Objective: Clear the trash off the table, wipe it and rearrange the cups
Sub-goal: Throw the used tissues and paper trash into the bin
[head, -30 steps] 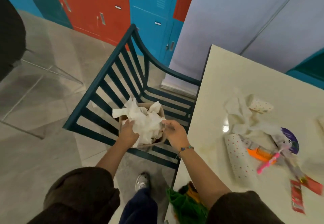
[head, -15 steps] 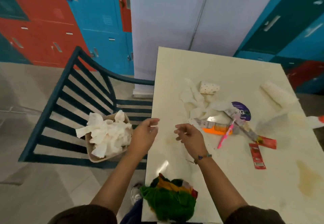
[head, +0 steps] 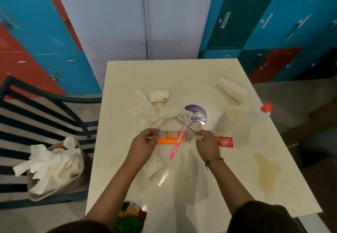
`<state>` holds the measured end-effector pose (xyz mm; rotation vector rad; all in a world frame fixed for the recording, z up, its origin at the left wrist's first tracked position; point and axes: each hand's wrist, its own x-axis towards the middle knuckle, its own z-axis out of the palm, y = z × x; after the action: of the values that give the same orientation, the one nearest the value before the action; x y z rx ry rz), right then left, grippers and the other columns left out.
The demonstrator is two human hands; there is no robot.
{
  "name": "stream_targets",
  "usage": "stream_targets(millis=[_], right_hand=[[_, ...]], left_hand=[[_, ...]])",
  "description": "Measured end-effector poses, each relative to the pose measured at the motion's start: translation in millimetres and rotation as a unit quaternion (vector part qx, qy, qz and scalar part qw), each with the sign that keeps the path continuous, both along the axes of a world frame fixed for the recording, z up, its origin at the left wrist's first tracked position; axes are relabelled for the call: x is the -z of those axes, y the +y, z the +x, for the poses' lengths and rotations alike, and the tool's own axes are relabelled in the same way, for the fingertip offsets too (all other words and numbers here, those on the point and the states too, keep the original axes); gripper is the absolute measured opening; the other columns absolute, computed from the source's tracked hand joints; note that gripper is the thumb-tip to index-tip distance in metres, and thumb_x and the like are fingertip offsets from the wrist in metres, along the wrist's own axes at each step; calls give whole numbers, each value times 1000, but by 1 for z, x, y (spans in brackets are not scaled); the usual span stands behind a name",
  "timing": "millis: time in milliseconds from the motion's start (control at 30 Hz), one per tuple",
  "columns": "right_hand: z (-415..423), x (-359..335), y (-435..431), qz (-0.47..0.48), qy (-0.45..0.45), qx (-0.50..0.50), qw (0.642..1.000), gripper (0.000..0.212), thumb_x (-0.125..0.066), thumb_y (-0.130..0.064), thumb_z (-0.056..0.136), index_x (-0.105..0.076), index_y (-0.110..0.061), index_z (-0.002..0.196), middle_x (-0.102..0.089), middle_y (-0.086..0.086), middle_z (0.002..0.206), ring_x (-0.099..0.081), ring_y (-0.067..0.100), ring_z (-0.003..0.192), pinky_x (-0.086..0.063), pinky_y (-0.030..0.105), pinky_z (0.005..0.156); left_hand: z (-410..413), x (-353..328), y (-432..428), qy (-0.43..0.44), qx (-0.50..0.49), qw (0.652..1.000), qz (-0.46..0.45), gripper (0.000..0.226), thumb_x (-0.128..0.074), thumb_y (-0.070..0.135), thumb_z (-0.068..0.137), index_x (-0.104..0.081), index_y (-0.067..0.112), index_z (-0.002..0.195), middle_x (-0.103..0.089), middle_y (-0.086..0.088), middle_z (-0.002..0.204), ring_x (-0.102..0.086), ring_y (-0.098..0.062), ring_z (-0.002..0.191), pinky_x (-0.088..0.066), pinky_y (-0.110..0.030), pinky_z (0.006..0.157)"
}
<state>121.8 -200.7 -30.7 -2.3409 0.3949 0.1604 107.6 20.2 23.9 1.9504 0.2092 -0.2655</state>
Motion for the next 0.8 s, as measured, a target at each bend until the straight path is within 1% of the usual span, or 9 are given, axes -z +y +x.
stream_targets(millis=[100, 200, 267, 333, 400, 500, 600, 733, 800], right_hand=[[24, 18, -27, -46, 4, -53, 998, 44, -48, 10, 77, -61, -5, 117, -47, 18, 131, -51, 35, 114, -42, 34, 98], [46, 33, -33, -76, 39, -108, 990, 57, -45, 6, 80, -50, -13, 133, -27, 16, 150, -47, 39, 118, -43, 40, 100], [58, 40, -33, -91, 63, -139, 984, 59, -44, 3, 83, -44, -17, 138, -21, 16, 153, -44, 40, 121, -42, 41, 102], [68, 45, -33, -114, 82, -153, 978, 46, -43, 0, 87, -50, -11, 131, -32, 19, 145, -46, 39, 118, -43, 39, 99], [73, 46, -34, -125, 91, -150, 976, 31, -42, -2, 90, -60, -1, 115, -51, 21, 127, -53, 35, 110, -44, 34, 91], [75, 44, -37, -124, 108, -155, 974, 24, -50, -8, 91, -68, 0, 104, -65, 18, 112, -59, 30, 104, -45, 29, 84], [76, 39, -40, -106, 118, -151, 976, 25, -53, -14, 91, -70, -4, 106, -67, 15, 112, -59, 28, 106, -46, 29, 87], [77, 36, -44, -65, 81, -127, 986, 18, -53, 0, 84, -71, -6, 86, -65, 17, 98, -59, 28, 97, -45, 28, 72], [79, 38, -46, -18, 53, -99, 994, 28, -55, 2, 84, -64, -3, 110, -58, 18, 116, -55, 30, 110, -44, 29, 86]], left_hand=[[5, 5, -32, -1, -4, 1000, 13, 20, -56, 14, 89, -62, 33, 92, -64, 19, 92, -58, 5, 85, -39, 1, 63], [7, 10, -49, 2, -10, 1000, 24, 21, -55, 12, 90, -63, 30, 96, -66, 12, 94, -58, 4, 85, -39, 1, 62], [7, 12, -56, -1, -14, 999, 34, 21, -55, 10, 90, -63, 29, 96, -65, 13, 94, -58, 5, 85, -39, 2, 64], [6, 14, -59, 1, -18, 999, 43, 23, -55, 9, 89, -62, 30, 94, -64, 16, 92, -57, 6, 84, -38, 1, 64], [6, 14, -58, 6, -19, 999, 48, 29, -54, 6, 88, -62, 35, 88, -62, 22, 89, -58, 10, 81, -38, 2, 64], [10, 18, -53, 12, -25, 998, 58, 36, -55, 5, 87, -59, 40, 84, -64, 20, 90, -58, 14, 79, -37, 3, 65], [19, 22, -54, 23, -38, 998, 54, 28, -55, 6, 87, -63, 31, 95, -67, 6, 97, -59, 5, 84, -40, -1, 66], [42, 25, -57, 27, -35, 998, 51, 28, -53, 5, 87, -63, 28, 100, -66, 5, 99, -62, -6, 85, -44, -7, 67], [59, 29, -58, 21, -20, 996, 79, 29, -53, 6, 87, -64, 26, 104, -64, 5, 105, -62, -12, 89, -43, -13, 68]])
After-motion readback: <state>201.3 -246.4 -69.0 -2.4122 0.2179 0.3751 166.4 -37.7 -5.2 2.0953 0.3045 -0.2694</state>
